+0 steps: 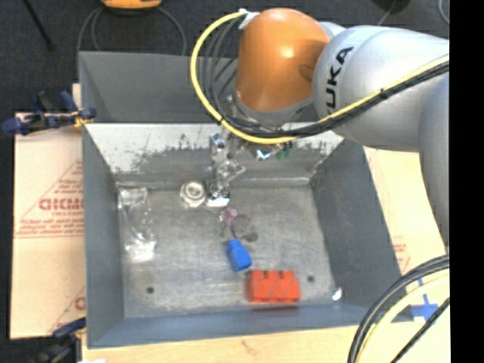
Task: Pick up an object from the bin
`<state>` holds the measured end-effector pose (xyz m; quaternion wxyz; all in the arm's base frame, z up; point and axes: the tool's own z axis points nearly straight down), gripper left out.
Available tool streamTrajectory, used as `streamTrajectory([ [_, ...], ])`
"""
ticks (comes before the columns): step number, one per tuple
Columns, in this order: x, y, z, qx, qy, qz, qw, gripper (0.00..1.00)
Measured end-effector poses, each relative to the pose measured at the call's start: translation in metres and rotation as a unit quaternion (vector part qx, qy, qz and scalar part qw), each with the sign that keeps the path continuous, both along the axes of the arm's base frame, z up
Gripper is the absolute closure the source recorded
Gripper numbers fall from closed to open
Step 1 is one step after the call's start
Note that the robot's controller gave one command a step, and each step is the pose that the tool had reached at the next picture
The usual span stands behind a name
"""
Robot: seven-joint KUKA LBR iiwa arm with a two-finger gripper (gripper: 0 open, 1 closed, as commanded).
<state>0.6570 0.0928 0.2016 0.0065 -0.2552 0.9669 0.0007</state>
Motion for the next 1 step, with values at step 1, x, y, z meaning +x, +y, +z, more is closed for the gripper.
streamTrajectory([
  [1, -0.0048, 0.0002, -0.0831, -0.001, 0.0075, 0.030, 0.9995, 1.00],
])
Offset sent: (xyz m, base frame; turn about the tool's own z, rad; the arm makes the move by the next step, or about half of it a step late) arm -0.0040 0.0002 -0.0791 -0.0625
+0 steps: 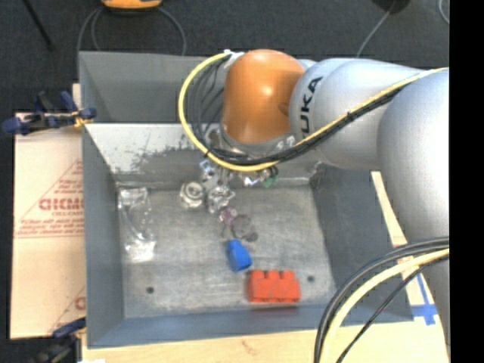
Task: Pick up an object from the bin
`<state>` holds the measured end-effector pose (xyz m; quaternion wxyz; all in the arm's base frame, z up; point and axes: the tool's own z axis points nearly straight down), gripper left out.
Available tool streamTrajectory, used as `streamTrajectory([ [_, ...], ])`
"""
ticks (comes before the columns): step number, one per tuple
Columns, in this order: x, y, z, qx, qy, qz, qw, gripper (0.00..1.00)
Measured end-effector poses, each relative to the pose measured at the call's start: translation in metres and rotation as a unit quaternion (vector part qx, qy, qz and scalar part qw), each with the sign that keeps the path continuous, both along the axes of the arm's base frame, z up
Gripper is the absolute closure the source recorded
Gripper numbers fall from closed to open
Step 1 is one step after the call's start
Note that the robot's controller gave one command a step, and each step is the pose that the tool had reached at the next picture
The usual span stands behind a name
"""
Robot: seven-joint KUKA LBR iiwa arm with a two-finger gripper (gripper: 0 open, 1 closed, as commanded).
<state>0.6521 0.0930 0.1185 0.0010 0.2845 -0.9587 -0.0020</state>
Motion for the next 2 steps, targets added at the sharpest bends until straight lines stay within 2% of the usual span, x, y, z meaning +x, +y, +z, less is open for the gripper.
streamTrajectory([
  [1, -0.002, 0.002, 0.086, 0.000, -0.0085, -0.010, 0.9999, 1.00],
  [2, -0.013, -0.003, -0.013, 0.000, 0.0003, 0.017, 0.9999, 1.00],
])
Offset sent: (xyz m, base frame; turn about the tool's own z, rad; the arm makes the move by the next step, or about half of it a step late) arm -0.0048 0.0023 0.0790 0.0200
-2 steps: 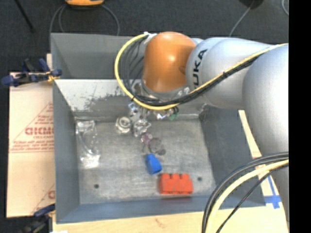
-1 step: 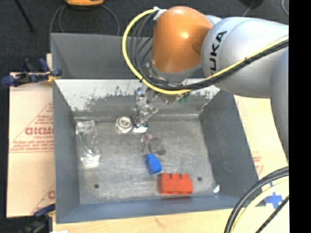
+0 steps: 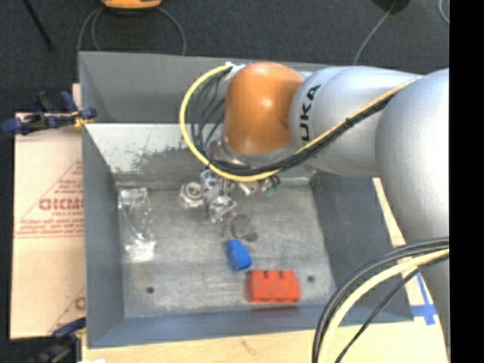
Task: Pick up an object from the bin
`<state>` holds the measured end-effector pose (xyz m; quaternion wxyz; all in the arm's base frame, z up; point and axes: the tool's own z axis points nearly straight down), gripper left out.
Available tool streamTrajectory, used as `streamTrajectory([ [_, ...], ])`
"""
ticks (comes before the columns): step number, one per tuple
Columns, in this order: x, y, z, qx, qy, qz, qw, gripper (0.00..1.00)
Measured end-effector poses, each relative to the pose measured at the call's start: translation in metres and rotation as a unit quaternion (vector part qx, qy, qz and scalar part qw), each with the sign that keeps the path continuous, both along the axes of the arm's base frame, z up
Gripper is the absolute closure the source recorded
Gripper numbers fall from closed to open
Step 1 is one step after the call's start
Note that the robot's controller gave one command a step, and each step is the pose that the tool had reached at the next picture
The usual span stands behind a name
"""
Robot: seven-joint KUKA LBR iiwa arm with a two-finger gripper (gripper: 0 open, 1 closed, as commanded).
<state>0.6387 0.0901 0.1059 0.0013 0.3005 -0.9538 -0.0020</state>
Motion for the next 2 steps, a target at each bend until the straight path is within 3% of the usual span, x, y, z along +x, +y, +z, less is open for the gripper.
streamTrajectory([
  [1, -0.0059, -0.0117, 0.0607, -0.001, -0.0070, -0.002, 1.0000, 1.00],
  [2, -0.0131, -0.0097, 0.0554, 0.000, -0.0032, 0.005, 1.0000, 1.00],
])
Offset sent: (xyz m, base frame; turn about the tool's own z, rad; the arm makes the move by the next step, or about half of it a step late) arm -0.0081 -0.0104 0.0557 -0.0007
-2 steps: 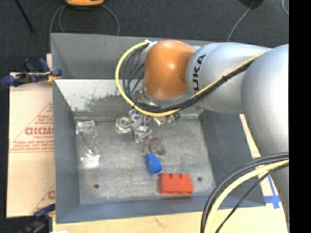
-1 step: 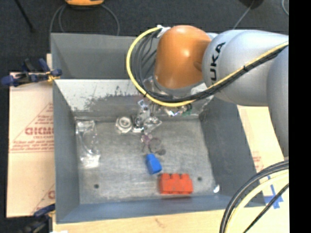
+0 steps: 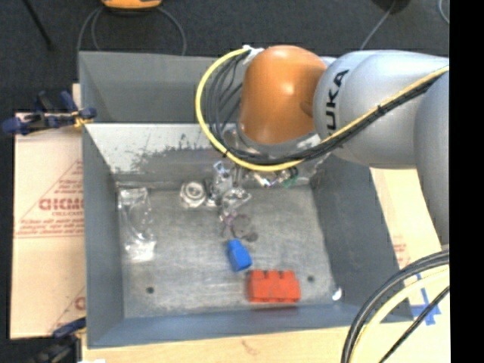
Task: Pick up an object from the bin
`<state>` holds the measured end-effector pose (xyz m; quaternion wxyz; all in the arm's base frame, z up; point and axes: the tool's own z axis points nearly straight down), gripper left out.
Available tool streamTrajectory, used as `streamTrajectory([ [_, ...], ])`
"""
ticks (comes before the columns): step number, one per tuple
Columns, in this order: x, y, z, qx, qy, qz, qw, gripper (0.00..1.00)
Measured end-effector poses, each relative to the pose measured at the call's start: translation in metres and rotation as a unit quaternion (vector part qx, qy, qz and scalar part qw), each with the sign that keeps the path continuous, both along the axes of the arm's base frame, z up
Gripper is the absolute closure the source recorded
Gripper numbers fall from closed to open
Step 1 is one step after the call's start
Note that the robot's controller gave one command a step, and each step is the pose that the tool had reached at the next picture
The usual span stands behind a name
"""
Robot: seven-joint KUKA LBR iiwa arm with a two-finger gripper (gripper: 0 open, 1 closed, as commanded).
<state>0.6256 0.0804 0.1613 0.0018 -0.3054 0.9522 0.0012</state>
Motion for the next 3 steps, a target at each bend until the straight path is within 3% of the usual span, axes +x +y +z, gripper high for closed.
streamTrajectory([
  [1, -0.032, 0.010, -0.013, 0.000, 0.0010, -0.106, 0.9944, 1.00],
  [2, -0.056, 0.018, -0.034, 0.000, 0.0017, -0.177, 0.9841, 1.00],
  [3, -0.126, -0.069, -0.030, -0.003, 0.0028, -0.199, 0.9799, 1.00],
])
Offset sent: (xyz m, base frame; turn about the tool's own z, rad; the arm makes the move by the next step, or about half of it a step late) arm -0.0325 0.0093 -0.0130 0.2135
